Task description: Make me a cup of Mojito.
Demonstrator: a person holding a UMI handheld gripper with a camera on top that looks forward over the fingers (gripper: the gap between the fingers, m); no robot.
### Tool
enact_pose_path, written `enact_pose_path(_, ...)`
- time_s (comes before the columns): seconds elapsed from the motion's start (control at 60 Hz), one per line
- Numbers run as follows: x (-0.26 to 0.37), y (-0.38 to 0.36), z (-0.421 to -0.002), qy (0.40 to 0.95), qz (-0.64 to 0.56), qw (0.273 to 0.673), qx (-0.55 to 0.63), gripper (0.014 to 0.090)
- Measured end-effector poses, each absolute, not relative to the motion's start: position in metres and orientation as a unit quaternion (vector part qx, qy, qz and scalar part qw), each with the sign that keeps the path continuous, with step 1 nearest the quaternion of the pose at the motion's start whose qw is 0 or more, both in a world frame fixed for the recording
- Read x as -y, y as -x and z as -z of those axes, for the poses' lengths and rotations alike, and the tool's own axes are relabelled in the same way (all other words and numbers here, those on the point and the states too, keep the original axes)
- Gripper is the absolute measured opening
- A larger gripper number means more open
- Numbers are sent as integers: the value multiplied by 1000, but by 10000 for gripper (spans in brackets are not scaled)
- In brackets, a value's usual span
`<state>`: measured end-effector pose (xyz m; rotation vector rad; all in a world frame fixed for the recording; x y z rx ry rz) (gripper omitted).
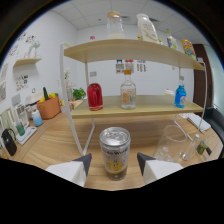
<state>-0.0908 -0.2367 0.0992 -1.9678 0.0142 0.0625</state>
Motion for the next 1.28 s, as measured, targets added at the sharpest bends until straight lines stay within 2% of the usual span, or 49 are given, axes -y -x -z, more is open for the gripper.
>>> enact_pose_path(0.217, 286, 81, -127, 864, -17, 503, 2, 858)
enact_pose_path(0.483, 338, 30, -145, 888, 15, 459, 4, 858)
enact_pose_path(0.8, 369, -21, -142, 901, 34, 432, -9, 858)
enact_pose_path(0.817, 370, -22, -141, 902, 34, 430, -10, 819)
enact_pose_path(0.833, 371, -24, -140, 903, 33, 428, -12, 858)
enact_pose_path(1.283, 367, -31, -140, 906, 20, 423, -5, 857)
